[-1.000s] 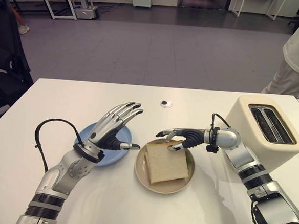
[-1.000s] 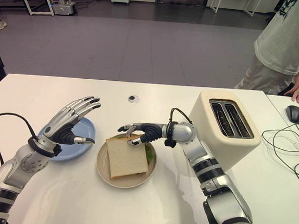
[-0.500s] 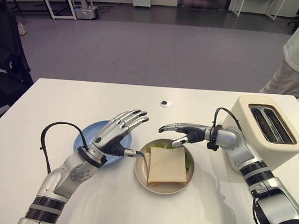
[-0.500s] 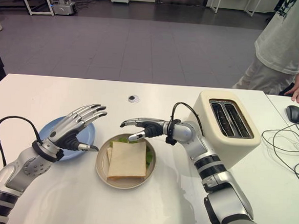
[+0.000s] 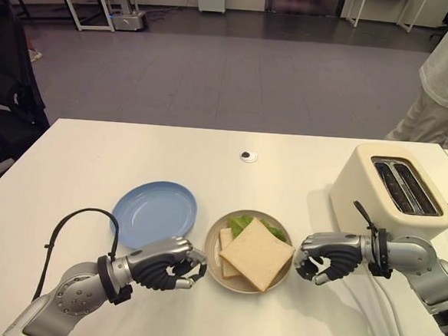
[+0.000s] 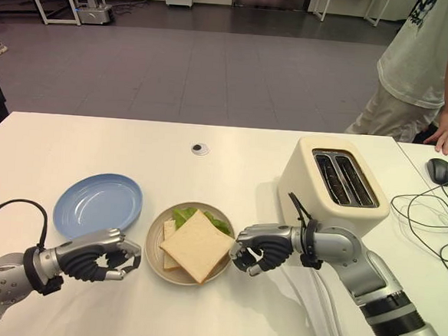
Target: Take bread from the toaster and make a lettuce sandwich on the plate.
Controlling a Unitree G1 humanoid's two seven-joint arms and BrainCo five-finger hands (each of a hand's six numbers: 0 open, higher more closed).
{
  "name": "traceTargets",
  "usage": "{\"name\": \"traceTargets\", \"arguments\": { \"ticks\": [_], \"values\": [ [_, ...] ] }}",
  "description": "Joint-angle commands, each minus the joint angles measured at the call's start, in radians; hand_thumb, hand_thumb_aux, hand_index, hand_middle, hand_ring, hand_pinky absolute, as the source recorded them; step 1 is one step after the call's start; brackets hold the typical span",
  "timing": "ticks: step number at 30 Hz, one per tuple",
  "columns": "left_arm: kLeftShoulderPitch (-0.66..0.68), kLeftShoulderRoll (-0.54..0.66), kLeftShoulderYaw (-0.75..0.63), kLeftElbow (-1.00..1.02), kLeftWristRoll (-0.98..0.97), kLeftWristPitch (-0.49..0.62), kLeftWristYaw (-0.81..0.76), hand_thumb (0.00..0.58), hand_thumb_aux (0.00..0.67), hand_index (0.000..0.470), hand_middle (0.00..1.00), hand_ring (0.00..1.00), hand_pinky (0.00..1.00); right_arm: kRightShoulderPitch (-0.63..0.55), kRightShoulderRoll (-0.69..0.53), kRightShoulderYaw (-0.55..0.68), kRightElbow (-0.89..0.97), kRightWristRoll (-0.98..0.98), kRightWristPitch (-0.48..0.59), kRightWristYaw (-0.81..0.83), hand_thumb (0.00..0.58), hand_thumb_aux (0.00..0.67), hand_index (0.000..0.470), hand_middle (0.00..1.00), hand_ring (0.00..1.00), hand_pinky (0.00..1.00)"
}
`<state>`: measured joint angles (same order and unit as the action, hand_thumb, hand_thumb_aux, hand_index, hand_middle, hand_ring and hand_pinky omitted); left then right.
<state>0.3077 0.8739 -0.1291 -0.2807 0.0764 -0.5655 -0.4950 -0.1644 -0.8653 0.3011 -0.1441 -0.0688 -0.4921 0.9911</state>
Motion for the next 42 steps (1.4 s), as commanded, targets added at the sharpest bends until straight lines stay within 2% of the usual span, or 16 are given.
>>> {"name": "traceTargets", "arguments": {
  "ticks": [1, 10, 16, 22, 29, 30, 31, 33, 35, 37, 38, 39, 40, 41, 42],
  "values": [
    [0.001, 0.001, -0.06, 0.042, 0.078, 0.089, -0.079, 0.58, 0.67, 0.47, 1.0, 1.0, 1.0, 0.051, 0.004, 0.046, 0.033, -0.075, 0.01, 0.003, 0.58, 0.67, 0.47, 0.98, 0.98, 0.98],
    [-0.067, -0.068, -0.152, 0.093, 0.205, 0.125, -0.129, 0.58, 0.67, 0.47, 1.0, 1.0, 1.0, 0.08, 0.015, 0.095, 0.075, -0.136, 0.029, 0.022, 0.58, 0.67, 0.47, 0.97, 0.97, 0.97],
    [-0.15, -0.136, -0.221, 0.162, 0.318, 0.081, -0.097, 0.58, 0.67, 0.47, 1.0, 1.0, 1.0, 0.031, 0.123, 0.14, 0.179, -0.21, 0.028, -0.054, 0.58, 0.67, 0.47, 0.96, 0.96, 0.96],
    [-0.325, -0.212, -0.265, 0.336, 0.487, 0.01, 0.026, 0.58, 0.67, 0.47, 1.0, 1.0, 1.0, -0.059, 0.233, 0.139, 0.37, -0.33, 0.052, -0.245, 0.58, 0.67, 0.47, 0.96, 0.96, 0.96],
    [-0.645, -0.285, -0.337, 0.748, 0.666, -0.074, 0.265, 0.58, 0.67, 0.47, 1.0, 1.0, 1.0, -0.215, 0.347, 0.111, 0.568, -0.371, 0.137, -0.433, 0.58, 0.67, 0.47, 0.99, 0.99, 0.99],
    [-0.695, -0.301, -0.345, 0.81, 0.683, -0.079, 0.309, 0.58, 0.67, 0.47, 1.0, 1.0, 1.0, -0.226, 0.365, 0.113, 0.582, -0.371, 0.136, -0.454, 0.577, 0.62, 0.435, 0.98, 0.98, 0.98],
    [-0.738, -0.317, -0.353, 0.862, 0.701, -0.083, 0.355, 0.58, 0.67, 0.47, 1.0, 1.0, 1.0, -0.235, 0.381, 0.117, 0.593, -0.373, 0.132, -0.472, 0.557, 0.536, 0.376, 0.98, 0.98, 0.98],
    [-0.788, -0.332, -0.366, 0.916, 0.726, -0.093, 0.425, 0.58, 0.67, 0.47, 1.0, 1.0, 1.0, -0.239, 0.398, 0.123, 0.596, -0.371, 0.119, -0.492, 0.561, 0.549, 0.385, 0.98, 0.98, 0.98],
    [-0.786, -0.325, -0.366, 0.911, 0.728, -0.117, 0.471, 0.58, 0.67, 0.47, 1.0, 1.0, 1.0, -0.23, 0.396, 0.113, 0.567, -0.357, 0.095, -0.504, 0.543, 0.502, 0.352, 0.98, 0.98, 0.98],
    [-0.754, -0.302, -0.35, 0.864, 0.716, -0.135, 0.503, 0.58, 0.67, 0.47, 1.0, 1.0, 1.0, -0.22, 0.394, 0.081, 0.526, -0.325, 0.076, -0.52, 0.57, 0.581, 0.407, 0.96, 0.96, 0.96],
    [-0.728, -0.282, -0.326, 0.811, 0.698, -0.144, 0.513, 0.58, 0.67, 0.47, 1.0, 1.0, 1.0, -0.212, 0.378, 0.054, 0.491, -0.315, 0.071, -0.535, 0.501, 0.423, 0.297, 0.95, 0.95, 0.95],
    [-0.693, -0.257, -0.288, 0.734, 0.656, -0.154, 0.511, 0.58, 0.67, 0.47, 1.0, 1.0, 1.0, -0.2, 0.352, 0.014, 0.442, -0.295, 0.078, -0.539, 0.19, 0.121, 0.085, 0.94, 0.94, 0.94],
    [-0.656, -0.231, -0.245, 0.651, 0.613, -0.157, 0.506, 0.58, 0.665, 0.466, 1.0, 1.0, 1.0, -0.186, 0.32, -0.032, 0.384, -0.272, 0.092, -0.536, 0.0, 0.0, 0.0, 0.94, 0.94, 0.94],
    [-0.609, -0.205, -0.191, 0.554, 0.552, -0.155, 0.492, 0.487, 0.402, 0.282, 1.0, 1.0, 1.0, -0.171, 0.284, -0.094, 0.307, -0.23, 0.123, -0.518, 0.0, 0.0, 0.0, 0.94, 0.94, 0.94],
    [-0.564, -0.187, -0.14, 0.473, 0.5, -0.147, 0.485, 0.227, 0.147, 0.103, 1.0, 1.0, 1.0, -0.161, 0.254, -0.147, 0.243, -0.189, 0.153, -0.5, 0.0, 0.0, 0.0, 0.93, 0.93, 0.93]
  ]
}}
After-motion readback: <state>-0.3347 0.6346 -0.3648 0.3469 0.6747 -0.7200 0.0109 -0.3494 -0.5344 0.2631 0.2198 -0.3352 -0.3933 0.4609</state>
